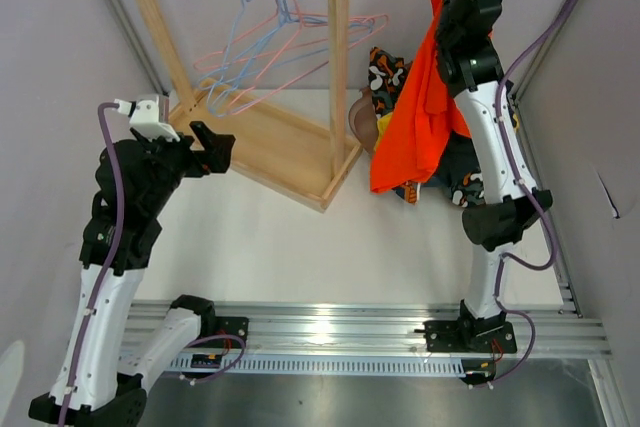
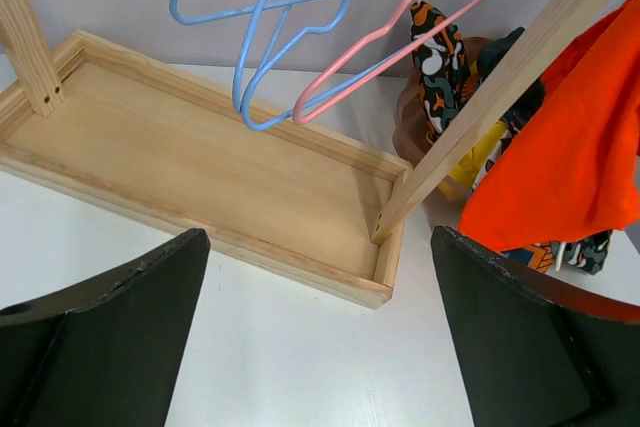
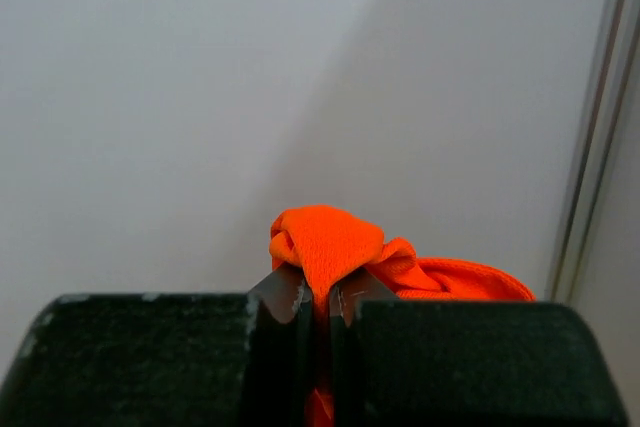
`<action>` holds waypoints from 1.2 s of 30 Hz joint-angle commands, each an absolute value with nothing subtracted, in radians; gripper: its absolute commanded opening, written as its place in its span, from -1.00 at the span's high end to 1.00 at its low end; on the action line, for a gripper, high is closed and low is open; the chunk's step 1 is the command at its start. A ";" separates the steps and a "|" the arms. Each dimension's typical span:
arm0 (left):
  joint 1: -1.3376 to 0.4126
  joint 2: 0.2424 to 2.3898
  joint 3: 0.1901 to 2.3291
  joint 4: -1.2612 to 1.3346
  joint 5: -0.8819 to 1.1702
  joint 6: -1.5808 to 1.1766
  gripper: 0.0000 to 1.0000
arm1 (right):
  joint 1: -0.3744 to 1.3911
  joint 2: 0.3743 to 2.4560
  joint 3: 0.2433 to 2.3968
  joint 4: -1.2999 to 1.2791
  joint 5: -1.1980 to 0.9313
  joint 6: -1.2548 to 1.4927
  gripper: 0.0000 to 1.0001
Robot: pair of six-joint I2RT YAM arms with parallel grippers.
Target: Remove the shorts from the hanger
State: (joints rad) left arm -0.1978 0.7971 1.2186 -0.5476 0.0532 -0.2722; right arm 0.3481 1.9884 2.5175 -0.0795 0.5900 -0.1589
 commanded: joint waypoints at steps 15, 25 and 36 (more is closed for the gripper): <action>-0.209 0.812 1.288 -0.577 -0.089 -0.262 -0.98 | 0.375 1.435 1.537 -0.256 0.595 0.233 -0.99; -0.210 0.674 1.243 -0.503 0.147 -0.252 -0.99 | 1.015 0.680 1.074 -0.173 0.305 0.305 -0.99; -0.210 0.621 1.410 -0.601 -0.040 -0.206 -0.98 | 1.121 0.591 1.123 -0.327 0.534 0.255 -0.99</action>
